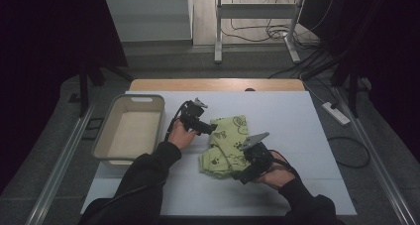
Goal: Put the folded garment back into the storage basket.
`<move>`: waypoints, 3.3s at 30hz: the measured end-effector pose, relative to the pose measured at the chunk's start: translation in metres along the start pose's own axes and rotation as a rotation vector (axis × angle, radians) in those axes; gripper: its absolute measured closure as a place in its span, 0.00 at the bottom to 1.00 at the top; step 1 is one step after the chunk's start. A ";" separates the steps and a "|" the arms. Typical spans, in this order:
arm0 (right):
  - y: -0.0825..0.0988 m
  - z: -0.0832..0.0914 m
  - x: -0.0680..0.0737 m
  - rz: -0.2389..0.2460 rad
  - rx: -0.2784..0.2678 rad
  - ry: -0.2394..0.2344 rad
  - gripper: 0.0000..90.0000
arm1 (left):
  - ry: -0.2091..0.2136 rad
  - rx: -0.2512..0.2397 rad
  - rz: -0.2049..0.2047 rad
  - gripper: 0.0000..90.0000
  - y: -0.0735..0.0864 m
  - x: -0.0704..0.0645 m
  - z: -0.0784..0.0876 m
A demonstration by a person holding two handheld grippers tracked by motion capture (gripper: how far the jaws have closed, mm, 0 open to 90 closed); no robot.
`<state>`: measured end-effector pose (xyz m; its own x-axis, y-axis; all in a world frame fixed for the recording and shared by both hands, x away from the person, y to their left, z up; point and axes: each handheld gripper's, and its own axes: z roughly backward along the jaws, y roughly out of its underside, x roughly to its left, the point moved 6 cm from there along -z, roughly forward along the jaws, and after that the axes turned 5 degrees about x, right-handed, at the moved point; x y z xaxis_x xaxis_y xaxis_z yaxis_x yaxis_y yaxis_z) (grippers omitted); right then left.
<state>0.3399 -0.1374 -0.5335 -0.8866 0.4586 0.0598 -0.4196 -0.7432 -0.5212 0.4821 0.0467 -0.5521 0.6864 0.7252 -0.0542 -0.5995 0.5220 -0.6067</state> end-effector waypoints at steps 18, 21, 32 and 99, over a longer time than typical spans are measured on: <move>0.009 -0.025 0.004 0.073 0.084 -0.005 0.04 | -0.012 0.052 0.020 0.00 0.004 0.007 -0.024; 0.011 -0.028 0.005 0.092 0.099 -0.001 0.05 | -0.005 0.061 0.030 0.00 0.007 0.008 -0.029; 0.015 -0.033 0.008 0.185 0.119 0.082 0.09 | 0.020 0.060 0.045 0.00 0.011 0.011 -0.034; -0.027 0.021 0.009 0.103 -0.050 0.002 0.86 | 0.082 -0.075 -0.089 0.94 -0.011 -0.012 0.027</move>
<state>0.3388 -0.1238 -0.5012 -0.9241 0.3823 0.0017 -0.3158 -0.7610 -0.5667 0.4695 0.0443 -0.5234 0.7688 0.6366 -0.0605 -0.5042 0.5452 -0.6698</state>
